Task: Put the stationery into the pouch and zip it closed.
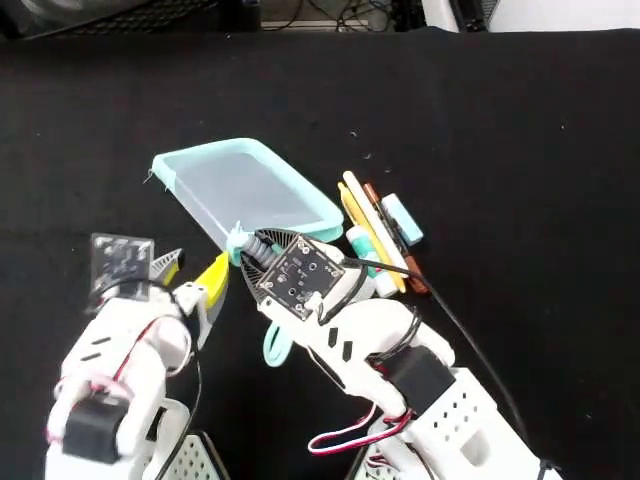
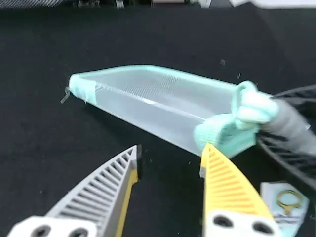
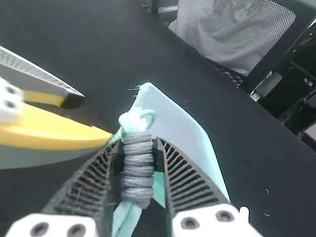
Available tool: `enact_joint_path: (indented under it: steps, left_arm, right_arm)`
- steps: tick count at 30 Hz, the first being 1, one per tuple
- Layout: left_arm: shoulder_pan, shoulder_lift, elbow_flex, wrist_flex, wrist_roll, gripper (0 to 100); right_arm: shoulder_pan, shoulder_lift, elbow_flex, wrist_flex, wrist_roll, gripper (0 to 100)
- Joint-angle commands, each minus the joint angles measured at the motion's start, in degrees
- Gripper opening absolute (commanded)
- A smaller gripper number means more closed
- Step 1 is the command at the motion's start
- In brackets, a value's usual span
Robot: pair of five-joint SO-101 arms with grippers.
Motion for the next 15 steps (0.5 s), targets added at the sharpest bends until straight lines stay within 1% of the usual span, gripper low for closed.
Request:
enact_joint_path:
  steps: [1,3,5,11,15]
  left_arm:
    - [1.01,-0.44,-4.97,2.37,0.70,22]
    - [1.10,-0.18,-4.09,2.20,0.70,22]
    - [1.10,-0.18,-2.07,0.26,0.62,22]
    - [0.75,-0.18,6.37,-8.97,0.35,22]
    - [0.66,-0.18,6.81,-10.11,0.35,22]
  right_arm:
    - [-0.62,-0.75,-0.48,-0.44,0.44,1.2]
    - [-0.62,-0.75,-0.48,-0.44,0.44,1.2]
    - [-0.62,-0.75,-0.48,-0.35,0.44,1.2]
    - [-0.62,-0.75,-0.48,-0.09,0.35,1.2]
    - [-0.62,-0.75,-0.40,-0.09,0.35,1.2]
